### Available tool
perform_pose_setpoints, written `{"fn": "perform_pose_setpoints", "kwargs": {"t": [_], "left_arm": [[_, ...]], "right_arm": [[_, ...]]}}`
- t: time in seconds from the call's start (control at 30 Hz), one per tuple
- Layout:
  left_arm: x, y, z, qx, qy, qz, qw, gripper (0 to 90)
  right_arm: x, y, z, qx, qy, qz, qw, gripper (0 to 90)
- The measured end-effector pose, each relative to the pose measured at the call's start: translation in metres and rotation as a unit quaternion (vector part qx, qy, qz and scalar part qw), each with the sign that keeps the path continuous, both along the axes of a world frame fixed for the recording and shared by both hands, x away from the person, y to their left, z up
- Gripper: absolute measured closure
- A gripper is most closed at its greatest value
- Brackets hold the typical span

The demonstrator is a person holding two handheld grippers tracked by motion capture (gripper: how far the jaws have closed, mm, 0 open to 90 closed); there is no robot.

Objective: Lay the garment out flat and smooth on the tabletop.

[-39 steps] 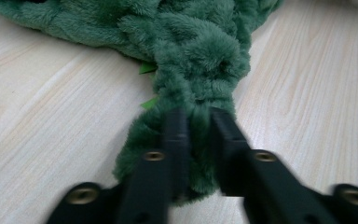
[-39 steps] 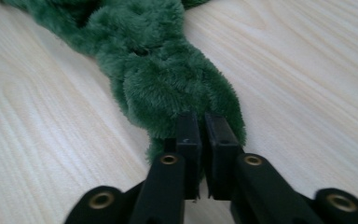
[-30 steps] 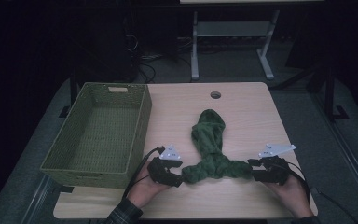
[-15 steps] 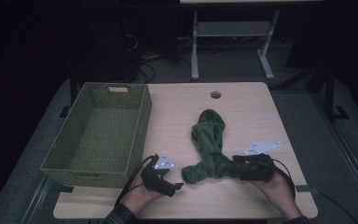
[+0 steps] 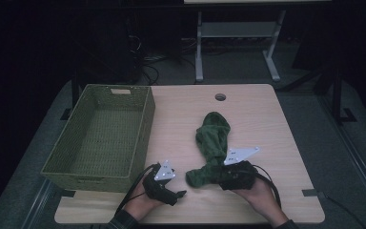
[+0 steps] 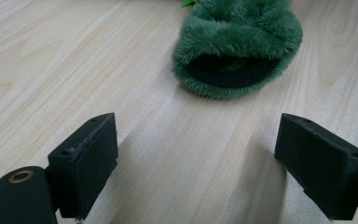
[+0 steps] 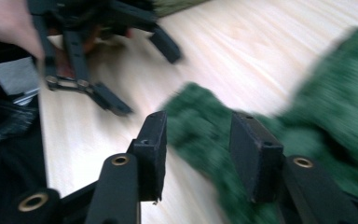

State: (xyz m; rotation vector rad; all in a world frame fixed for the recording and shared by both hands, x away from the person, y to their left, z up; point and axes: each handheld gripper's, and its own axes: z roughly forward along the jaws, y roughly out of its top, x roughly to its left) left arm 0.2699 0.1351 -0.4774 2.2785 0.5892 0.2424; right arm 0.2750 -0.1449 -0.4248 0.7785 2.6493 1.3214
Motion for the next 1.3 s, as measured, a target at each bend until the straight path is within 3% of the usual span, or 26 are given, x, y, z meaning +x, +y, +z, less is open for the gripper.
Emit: {"fn": "perform_pose_setpoints", "kwargs": {"t": [0.2,0.4,0.53,0.7,0.83,1.0,1.17,1.3], "left_arm": [[0.0,0.0,0.0,0.0,0.0,0.0,1.0,12.5],[0.0,0.0,0.0,-0.001,0.0,0.0,1.0,12.6],[0.0,0.0,0.0,0.0,-0.003,-0.001,1.0,12.6],[0.0,0.0,0.0,-0.001,-0.001,0.001,1.0,12.6],[0.0,0.0,0.0,0.0,-0.002,0.0,1.0,12.6],[0.0,0.0,0.0,0.0,-0.002,0.0,1.0,12.6],[0.0,0.0,0.0,0.001,-0.001,-0.001,1.0,12.6],[0.001,0.0,0.0,0.004,-0.002,-0.002,1.0,12.6]], "right_arm": [[-0.003,0.034,-0.008,-0.018,-0.001,0.039,0.9991,59.2],[-0.003,0.054,-0.029,-0.071,0.0,0.057,0.9959,62.5],[-0.004,0.059,-0.036,-0.104,-0.039,0.054,0.9923,75.1],[-0.002,0.056,-0.035,-0.085,-0.035,0.049,0.9946,85.5],[0.003,0.045,-0.017,-0.033,-0.025,0.035,0.9985,86.4],[0.023,0.029,0.0,0.014,-0.018,0.017,0.9996,86.5],[0.045,0.016,0.002,0.032,-0.017,-0.011,0.9993,85.9],[0.059,0.008,-0.004,0.016,-0.014,-0.038,0.999,85.1]]}}
